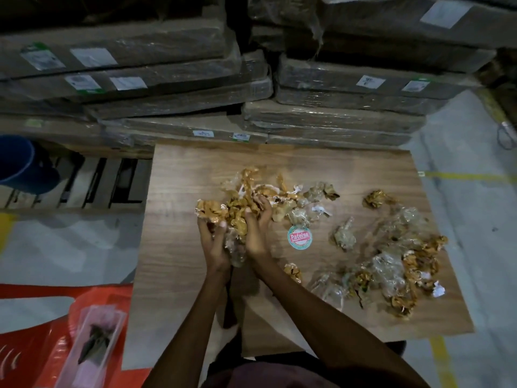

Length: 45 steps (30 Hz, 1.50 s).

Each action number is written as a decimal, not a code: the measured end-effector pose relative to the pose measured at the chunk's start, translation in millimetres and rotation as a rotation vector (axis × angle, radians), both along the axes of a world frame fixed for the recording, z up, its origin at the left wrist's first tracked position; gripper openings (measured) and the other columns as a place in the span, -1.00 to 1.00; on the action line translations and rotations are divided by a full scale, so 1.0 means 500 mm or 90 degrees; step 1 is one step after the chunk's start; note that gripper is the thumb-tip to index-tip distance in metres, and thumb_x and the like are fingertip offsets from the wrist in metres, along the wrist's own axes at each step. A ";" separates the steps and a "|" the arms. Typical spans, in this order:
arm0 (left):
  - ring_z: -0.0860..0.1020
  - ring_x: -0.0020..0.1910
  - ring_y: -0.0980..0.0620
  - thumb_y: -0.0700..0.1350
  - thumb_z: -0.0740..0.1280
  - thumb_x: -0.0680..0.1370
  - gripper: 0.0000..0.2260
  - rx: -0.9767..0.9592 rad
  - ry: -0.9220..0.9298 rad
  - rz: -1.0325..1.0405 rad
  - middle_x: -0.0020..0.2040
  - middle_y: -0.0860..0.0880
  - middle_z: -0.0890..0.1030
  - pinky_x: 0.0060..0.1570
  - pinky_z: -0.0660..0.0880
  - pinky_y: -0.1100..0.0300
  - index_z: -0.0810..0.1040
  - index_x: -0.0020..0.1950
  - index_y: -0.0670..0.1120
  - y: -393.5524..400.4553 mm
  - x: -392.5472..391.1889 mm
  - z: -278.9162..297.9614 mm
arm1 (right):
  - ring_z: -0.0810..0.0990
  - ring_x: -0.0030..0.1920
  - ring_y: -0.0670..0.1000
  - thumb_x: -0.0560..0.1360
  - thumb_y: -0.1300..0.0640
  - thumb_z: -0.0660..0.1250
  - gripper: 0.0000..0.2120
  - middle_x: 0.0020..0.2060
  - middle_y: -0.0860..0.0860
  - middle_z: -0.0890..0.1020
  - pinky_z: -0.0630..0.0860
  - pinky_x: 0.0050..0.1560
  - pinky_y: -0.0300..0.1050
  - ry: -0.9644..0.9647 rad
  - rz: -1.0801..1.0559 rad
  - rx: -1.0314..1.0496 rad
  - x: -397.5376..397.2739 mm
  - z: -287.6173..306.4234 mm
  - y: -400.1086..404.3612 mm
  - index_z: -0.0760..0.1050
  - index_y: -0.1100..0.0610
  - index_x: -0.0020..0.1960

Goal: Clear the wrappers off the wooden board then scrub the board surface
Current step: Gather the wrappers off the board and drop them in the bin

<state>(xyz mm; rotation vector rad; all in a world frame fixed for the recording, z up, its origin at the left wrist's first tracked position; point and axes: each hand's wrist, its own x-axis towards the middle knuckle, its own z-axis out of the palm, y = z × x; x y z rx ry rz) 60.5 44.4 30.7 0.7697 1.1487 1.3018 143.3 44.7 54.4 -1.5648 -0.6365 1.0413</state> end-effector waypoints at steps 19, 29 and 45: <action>0.00 0.66 0.00 0.46 0.18 0.47 -0.48 0.104 0.087 -0.200 0.69 0.00 -0.06 0.55 0.10 0.05 0.34 0.40 0.38 -0.014 0.099 0.208 | 0.61 0.26 -0.08 0.60 -0.10 0.24 -0.62 0.18 -0.19 0.66 0.56 0.31 0.05 -0.087 -0.179 0.206 0.081 0.250 -0.086 0.55 -0.05 0.36; -0.21 0.65 -0.10 0.53 0.15 0.42 -0.25 -0.116 0.437 -0.133 0.67 0.10 -0.14 0.54 -0.16 -0.31 0.54 0.42 0.10 -0.018 0.072 0.043 | 0.40 0.42 0.06 0.69 0.01 0.22 -0.66 0.44 0.09 0.40 0.32 0.42 -0.09 -0.102 -0.070 -0.055 0.087 0.054 -0.065 0.48 0.04 0.43; 0.06 0.64 -0.06 0.40 0.11 0.50 -0.31 -0.007 0.410 -0.269 0.61 -0.09 0.28 0.59 -0.29 -0.16 0.45 0.47 0.00 0.130 0.039 -0.145 | 0.47 0.13 -0.08 0.68 0.15 0.24 -0.72 0.14 -0.06 0.49 0.30 0.04 -0.47 -0.107 -0.039 -0.111 0.080 -0.099 0.045 0.42 0.16 0.37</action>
